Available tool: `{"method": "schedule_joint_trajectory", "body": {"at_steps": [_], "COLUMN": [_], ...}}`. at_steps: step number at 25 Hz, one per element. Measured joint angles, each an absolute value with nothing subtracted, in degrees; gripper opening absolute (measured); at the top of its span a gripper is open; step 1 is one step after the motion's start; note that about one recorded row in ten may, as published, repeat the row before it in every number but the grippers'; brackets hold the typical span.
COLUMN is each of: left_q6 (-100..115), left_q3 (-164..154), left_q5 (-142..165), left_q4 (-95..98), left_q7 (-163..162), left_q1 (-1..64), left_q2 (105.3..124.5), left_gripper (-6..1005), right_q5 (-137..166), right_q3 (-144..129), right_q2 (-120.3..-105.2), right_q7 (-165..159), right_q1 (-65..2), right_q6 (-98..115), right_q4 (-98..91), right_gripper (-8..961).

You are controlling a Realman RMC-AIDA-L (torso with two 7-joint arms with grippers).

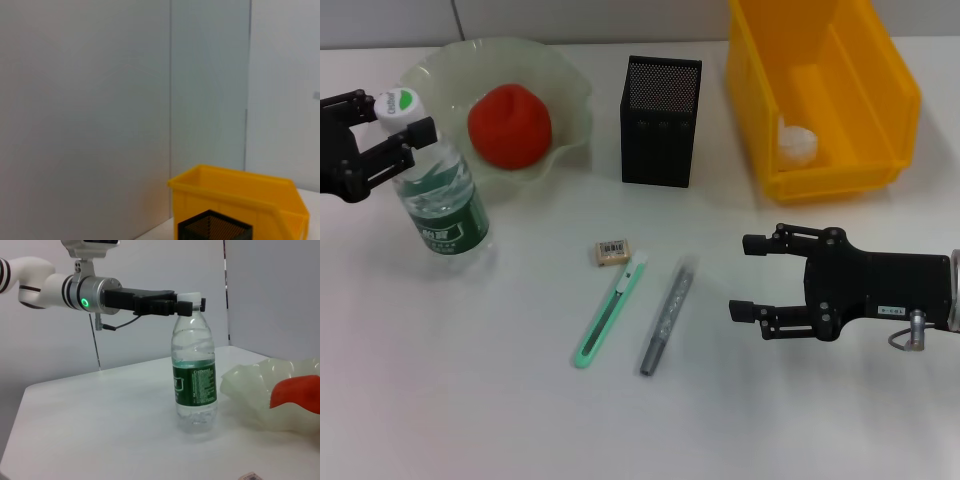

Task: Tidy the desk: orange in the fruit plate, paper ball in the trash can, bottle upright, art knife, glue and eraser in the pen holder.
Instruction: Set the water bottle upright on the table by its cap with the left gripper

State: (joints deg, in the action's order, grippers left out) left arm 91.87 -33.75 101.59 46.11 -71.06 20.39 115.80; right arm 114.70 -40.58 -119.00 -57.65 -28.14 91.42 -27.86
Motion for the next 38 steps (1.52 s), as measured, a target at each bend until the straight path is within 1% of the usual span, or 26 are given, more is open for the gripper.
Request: {"method": "schedule_joint_trajectory", "body": {"at_steps": [2, 3, 11, 38], "left_q6": [91.9, 90.8, 88.7, 85.4], "left_q3": [-33.7, -33.1, -31.4, -30.8], "left_q5": [101.6, 101.6, 101.1, 101.0], "left_q4": [46.1, 45.1, 44.5, 42.3], "left_q7": [-71.1, -70.5, -69.8, -66.7], "left_q1": [20.4, 20.2, 19.7, 20.0], "left_q2": [115.8, 115.49, 115.4, 115.64], "left_gripper": [513, 514, 520, 541], "right_q5": [114.7, 114.7, 114.7, 114.7], "right_q3": [-40.6, -40.6, -40.6, -40.4], "right_q2": [-119.0, -119.0, -119.0, -119.0], "right_q7": [-57.7, -57.6, -57.6, -57.7], "right_q1": [-28.1, -28.1, -28.0, -28.2], "right_q6": [91.4, 91.4, 91.4, 91.5], "right_q4": [-27.9, -27.9, -27.9, -27.9], "right_gripper": [816, 816, 816, 816]}}
